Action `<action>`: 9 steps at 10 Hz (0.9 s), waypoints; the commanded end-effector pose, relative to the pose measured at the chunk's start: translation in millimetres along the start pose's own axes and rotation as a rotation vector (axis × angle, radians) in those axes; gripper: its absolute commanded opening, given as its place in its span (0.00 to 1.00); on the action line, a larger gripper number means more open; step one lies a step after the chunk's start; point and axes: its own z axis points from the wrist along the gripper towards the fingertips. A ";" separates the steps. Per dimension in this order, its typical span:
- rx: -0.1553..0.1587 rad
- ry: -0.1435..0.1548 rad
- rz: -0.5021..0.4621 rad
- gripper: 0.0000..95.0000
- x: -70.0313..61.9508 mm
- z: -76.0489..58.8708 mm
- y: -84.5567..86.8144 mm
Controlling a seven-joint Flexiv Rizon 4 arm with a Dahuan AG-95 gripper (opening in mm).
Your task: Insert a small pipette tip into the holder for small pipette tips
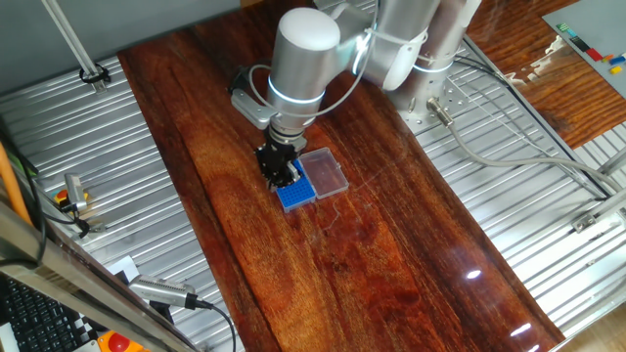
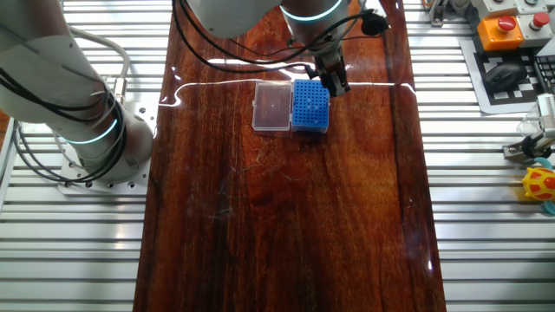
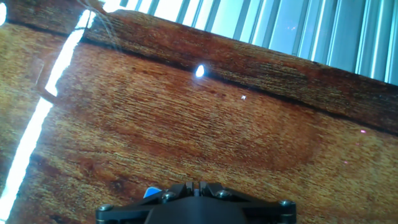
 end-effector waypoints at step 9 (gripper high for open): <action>-0.012 -0.003 -0.035 0.00 0.2 -1.9 0.6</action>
